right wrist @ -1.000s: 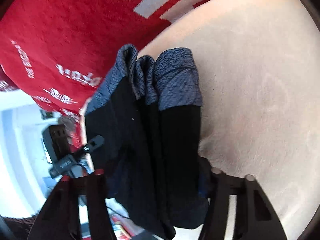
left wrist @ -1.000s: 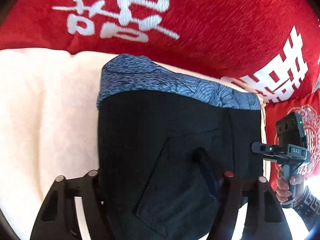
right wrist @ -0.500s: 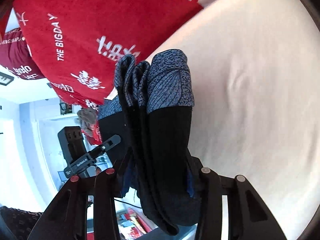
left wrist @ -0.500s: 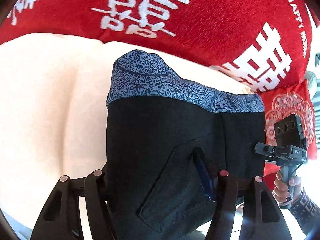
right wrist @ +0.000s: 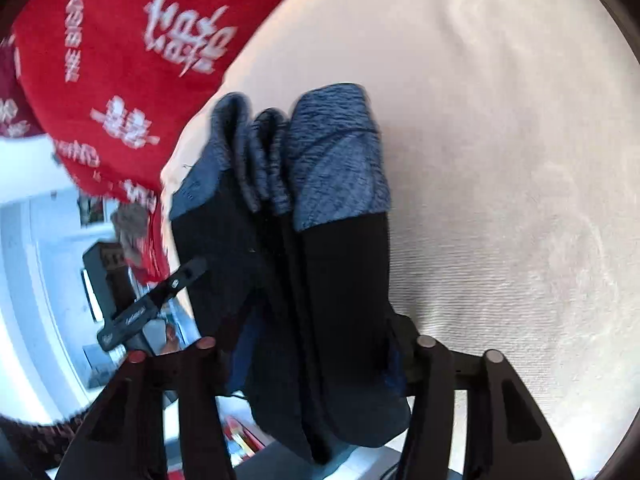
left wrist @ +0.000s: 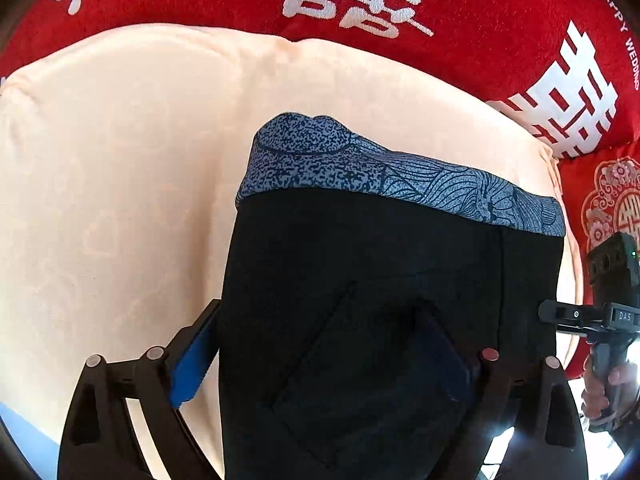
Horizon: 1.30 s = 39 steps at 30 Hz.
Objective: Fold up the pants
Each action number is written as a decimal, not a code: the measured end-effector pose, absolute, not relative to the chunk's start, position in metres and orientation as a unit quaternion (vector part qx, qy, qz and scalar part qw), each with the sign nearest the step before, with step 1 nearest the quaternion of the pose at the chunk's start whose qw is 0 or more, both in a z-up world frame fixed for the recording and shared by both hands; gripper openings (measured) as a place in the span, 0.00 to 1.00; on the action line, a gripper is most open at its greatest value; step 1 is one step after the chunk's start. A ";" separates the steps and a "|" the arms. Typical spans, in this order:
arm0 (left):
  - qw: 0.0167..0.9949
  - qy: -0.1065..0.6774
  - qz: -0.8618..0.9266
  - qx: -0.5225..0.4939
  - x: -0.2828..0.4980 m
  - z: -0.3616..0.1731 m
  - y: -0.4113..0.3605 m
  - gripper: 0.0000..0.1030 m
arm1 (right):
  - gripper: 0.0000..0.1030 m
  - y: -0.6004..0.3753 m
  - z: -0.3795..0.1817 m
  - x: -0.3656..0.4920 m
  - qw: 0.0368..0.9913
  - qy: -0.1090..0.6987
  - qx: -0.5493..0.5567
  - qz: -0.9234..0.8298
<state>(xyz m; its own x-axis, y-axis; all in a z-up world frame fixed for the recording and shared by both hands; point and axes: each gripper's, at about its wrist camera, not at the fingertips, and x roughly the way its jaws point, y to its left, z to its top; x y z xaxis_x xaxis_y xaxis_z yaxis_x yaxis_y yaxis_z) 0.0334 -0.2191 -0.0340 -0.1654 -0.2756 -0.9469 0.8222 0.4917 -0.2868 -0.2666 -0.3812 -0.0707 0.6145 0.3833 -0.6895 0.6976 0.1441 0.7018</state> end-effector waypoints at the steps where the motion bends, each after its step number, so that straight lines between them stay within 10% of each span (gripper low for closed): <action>1: 0.613 0.608 -0.448 0.233 0.032 -0.034 -0.219 0.99 | 0.68 -0.380 -0.071 -0.268 0.626 0.420 0.644 -0.131; 17: 0.635 0.541 -0.421 0.356 -0.010 0.025 -0.193 0.99 | 1.00 -0.339 0.013 -0.322 0.608 0.447 0.554 -0.351; 39: 0.624 0.485 -0.479 0.382 -0.050 0.154 -0.142 0.99 | 1.00 -0.256 0.127 -0.284 0.636 0.433 0.542 -0.338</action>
<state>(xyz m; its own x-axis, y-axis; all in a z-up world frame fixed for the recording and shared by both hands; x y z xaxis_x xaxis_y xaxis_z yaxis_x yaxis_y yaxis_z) -0.0495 -0.1420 0.1540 0.0704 -0.2267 -0.9714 0.9685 0.2485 0.0122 -0.2844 -0.2560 0.1275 0.3966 0.0391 -0.9172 0.8993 0.1843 0.3967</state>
